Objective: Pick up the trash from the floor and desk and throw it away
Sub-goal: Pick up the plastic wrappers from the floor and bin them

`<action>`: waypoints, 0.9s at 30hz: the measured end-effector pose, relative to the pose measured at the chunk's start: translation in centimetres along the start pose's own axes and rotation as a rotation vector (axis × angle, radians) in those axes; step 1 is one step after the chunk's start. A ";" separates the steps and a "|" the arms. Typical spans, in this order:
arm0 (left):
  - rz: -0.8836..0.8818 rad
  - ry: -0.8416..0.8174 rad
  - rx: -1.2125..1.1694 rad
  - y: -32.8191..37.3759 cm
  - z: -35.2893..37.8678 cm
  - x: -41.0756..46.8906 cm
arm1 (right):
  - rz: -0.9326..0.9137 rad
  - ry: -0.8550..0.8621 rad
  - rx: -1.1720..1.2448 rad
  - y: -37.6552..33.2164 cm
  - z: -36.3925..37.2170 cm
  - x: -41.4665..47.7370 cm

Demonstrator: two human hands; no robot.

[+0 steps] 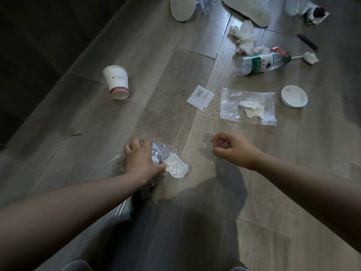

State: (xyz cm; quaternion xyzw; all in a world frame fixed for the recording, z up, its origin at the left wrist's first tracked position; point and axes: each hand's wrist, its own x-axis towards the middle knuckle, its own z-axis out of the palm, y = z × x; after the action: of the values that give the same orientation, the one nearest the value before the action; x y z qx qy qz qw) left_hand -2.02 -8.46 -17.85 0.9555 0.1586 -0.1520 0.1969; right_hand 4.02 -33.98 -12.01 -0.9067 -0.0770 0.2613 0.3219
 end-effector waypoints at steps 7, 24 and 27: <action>0.128 -0.054 -0.044 -1.3 -0.6 -0.4 | -0.022 -0.020 -0.018 -1.2 0.1 -0.3; 0.248 -0.054 -0.292 -1.4 -7.6 0.3 | -0.007 -0.007 -0.036 -2.8 -0.4 -1.1; 0.228 -0.036 -0.280 -2.4 -10.7 0.2 | -0.007 -0.023 -0.039 -3.3 0.1 -1.3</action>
State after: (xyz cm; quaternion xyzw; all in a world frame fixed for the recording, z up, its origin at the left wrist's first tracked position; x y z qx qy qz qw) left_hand -0.28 -1.80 -9.27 0.9276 0.0652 -0.1220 0.3469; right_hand 3.00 -31.79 -9.47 -0.9095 -0.0888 0.2690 0.3043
